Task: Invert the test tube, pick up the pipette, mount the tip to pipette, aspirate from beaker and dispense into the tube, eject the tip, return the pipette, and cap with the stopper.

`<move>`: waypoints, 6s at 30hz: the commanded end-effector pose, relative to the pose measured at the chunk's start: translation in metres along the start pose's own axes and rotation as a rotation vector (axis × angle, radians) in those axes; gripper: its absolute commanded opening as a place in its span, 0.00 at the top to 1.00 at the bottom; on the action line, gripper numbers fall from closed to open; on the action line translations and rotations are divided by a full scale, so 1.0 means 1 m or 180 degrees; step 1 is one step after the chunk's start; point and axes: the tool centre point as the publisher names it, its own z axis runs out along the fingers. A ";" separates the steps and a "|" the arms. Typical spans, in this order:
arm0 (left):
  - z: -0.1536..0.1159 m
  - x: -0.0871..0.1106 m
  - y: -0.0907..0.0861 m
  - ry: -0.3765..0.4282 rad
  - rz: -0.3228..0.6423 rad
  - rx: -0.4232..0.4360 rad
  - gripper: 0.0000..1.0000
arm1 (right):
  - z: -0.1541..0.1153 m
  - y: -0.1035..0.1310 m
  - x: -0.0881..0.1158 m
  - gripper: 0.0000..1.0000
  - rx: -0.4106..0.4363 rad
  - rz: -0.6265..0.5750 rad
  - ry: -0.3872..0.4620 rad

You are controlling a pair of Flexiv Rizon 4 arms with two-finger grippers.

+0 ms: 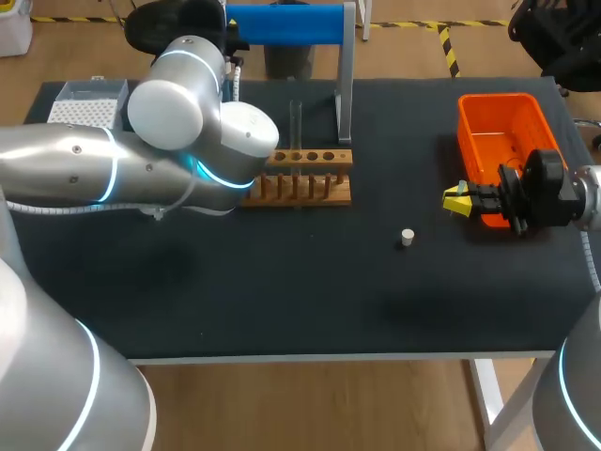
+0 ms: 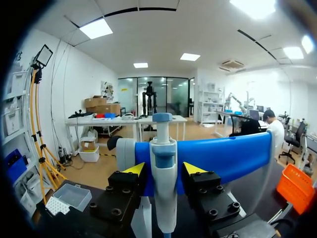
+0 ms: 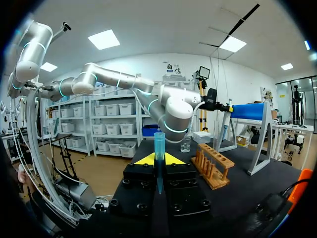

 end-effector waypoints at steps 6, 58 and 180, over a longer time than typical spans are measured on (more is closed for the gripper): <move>0.007 0.000 0.004 0.0003 -0.0020 0.0045 0.58 | 0.001 0.000 0.001 1.00 0.0003 -0.0004 -0.0015; -0.044 0.001 -0.048 0.0462 0.0079 0.0108 1.00 | 0.001 0.000 0.001 1.00 0.0003 -0.0004 -0.0015; -0.332 0.166 -0.092 0.4077 0.0630 0.0702 1.00 | 0.001 0.000 0.001 1.00 0.0003 -0.0004 -0.0015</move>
